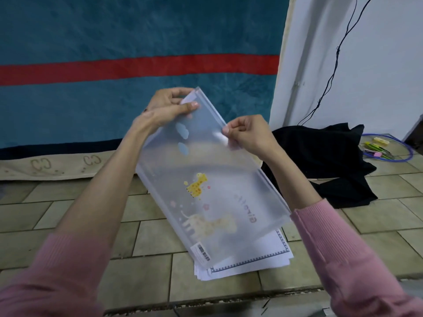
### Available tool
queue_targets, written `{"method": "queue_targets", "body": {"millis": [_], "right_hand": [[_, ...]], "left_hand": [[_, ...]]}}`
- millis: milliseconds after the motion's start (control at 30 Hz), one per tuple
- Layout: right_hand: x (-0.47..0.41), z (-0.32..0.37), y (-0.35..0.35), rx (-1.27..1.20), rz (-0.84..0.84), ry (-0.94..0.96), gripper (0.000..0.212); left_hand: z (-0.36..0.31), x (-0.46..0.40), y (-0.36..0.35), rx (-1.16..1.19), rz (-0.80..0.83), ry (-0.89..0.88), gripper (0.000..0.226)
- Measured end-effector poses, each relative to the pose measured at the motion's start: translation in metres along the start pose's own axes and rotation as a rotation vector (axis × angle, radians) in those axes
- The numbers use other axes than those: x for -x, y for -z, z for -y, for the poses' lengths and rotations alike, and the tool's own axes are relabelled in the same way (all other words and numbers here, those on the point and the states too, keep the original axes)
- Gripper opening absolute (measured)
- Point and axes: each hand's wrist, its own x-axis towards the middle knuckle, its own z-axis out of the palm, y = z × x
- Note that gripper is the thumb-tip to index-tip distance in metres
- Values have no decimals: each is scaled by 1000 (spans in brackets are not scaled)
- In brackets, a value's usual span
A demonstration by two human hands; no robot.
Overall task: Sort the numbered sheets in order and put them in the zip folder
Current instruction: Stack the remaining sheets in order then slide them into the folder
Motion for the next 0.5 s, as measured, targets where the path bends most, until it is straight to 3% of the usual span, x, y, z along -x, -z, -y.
{"method": "queue_targets", "body": {"millis": [133, 233, 267, 333, 400, 467, 500], "right_hand": [[-1, 6, -9, -12, 23, 39, 8], [-1, 6, 4, 295, 187, 32, 25], [-1, 4, 10, 386, 174, 29, 29], [-1, -7, 20, 424, 4, 93, 33], [0, -22, 23, 430, -281, 212, 43], [3, -40, 20, 234, -458, 142, 55], [6, -46, 17, 41, -457, 32, 57]], "left_hand": [[-6, 2, 9, -12, -48, 5, 12], [-3, 8, 24, 52, -166, 38, 22], [1, 11, 32, 108, -184, 47, 22], [14, 18, 49, 251, -223, 65, 21], [33, 27, 59, 346, -296, 97, 22], [53, 39, 61, 462, -370, 140, 28], [64, 45, 60, 546, -387, 158, 32]]}}
